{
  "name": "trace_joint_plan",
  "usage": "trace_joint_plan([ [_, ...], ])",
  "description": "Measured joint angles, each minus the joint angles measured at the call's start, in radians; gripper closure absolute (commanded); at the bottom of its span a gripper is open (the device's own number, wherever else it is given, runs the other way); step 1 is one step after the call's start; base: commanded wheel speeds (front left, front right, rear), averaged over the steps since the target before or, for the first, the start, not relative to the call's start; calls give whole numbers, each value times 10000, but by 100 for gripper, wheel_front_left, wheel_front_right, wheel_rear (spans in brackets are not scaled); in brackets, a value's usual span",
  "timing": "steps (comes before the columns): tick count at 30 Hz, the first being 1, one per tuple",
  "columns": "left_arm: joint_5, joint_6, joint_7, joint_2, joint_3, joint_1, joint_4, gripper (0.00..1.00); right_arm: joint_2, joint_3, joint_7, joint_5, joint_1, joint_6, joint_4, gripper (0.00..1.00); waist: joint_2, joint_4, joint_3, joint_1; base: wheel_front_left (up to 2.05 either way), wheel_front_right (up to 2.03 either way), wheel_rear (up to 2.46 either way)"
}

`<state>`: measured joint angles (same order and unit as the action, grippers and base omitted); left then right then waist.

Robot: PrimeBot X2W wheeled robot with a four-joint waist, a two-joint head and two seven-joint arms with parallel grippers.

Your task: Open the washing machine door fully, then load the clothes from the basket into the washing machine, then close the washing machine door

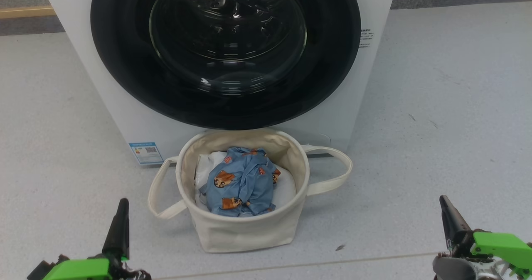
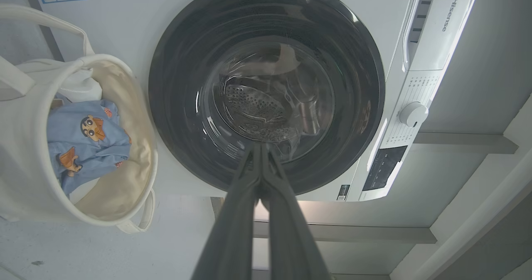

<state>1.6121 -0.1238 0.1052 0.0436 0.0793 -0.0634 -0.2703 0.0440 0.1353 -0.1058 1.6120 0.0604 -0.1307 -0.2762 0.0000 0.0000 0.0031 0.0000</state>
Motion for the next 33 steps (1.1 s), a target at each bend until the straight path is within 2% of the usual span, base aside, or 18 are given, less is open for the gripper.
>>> trace_joint_plan([
  [15,0,0,0,-2,0,0,0,100,-2,0,0,0,0,0,0,100,0,0,0,0,0,0,0],
  [16,2,6,-6,-8,-6,6,-29,0,-8,-2,2,2,-6,0,-36,0,0,0,0,0,0,0,0],
  [17,2,6,-10,-15,-15,28,-151,100,-19,-6,6,2,-43,0,-134,100,0,0,0,0,0,0,0],
  [18,2,8,-12,-42,-23,89,-309,0,-46,-10,13,2,-110,0,-297,0,0,0,0,0,0,0,0],
  [22,2,8,-33,-121,-52,497,-665,0,-90,-27,36,-17,-479,0,-673,0,0,3,7,0,0,0,0],
  [27,2,8,-146,-119,-75,472,-671,0,-90,8,161,-182,-435,0,-679,0,0,30,-15,21,0,0,0],
  [33,42,8,-370,-119,-165,432,-673,0,-90,109,351,-368,-434,0,-608,0,0,62,14,3,0,0,0],
])
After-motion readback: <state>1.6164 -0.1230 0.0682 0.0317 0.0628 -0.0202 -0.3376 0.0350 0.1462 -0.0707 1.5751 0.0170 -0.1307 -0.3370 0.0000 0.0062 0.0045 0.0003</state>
